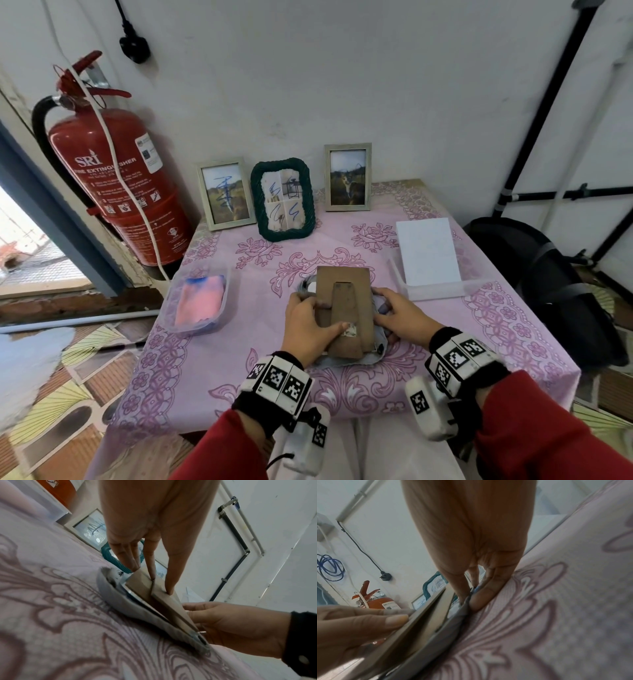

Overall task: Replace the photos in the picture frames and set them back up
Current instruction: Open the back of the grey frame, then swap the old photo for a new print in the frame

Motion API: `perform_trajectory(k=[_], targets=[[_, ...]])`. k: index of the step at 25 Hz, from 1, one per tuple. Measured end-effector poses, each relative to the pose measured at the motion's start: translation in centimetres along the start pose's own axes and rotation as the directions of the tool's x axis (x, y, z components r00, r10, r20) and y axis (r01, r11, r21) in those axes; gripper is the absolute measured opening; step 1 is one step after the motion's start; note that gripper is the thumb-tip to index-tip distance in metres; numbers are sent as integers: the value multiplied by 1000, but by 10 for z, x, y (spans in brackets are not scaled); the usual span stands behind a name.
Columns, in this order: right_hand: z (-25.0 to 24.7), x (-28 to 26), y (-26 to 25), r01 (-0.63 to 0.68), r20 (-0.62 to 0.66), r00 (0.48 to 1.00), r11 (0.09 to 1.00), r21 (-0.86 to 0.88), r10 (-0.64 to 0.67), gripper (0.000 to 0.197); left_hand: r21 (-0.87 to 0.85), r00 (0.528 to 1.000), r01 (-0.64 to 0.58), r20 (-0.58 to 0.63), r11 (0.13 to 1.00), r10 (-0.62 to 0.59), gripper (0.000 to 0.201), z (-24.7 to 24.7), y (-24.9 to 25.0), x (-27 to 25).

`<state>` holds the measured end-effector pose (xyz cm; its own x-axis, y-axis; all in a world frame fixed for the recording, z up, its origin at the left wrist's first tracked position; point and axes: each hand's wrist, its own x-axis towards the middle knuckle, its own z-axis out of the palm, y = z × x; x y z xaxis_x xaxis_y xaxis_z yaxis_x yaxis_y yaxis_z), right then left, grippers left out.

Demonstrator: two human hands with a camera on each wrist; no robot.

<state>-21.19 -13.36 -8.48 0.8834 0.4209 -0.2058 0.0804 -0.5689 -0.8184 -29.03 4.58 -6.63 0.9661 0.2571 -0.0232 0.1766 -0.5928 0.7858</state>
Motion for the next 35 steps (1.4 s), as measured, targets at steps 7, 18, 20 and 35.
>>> perform_trajectory(k=[7, 18, 20, 35], targets=[[1, 0, 3, -3, -11, 1000, 1000, -29, 3, 58, -409, 993, 42, -82, 912, -83, 46, -3, -8, 1], [3, -2, 3, 107, -22, 994, 984, -144, -111, 34, -488, 989, 59, -87, 871, -117, 45, -22, -39, 6], [5, -5, 2, 66, -38, 996, 979, -193, -75, 36, -502, 988, 59, -91, 863, -121, 44, -24, -42, 6], [5, -9, -1, 57, -22, 998, 986, -158, -61, 40, -571, 937, 123, -203, 811, -285, 39, -68, -95, -7]])
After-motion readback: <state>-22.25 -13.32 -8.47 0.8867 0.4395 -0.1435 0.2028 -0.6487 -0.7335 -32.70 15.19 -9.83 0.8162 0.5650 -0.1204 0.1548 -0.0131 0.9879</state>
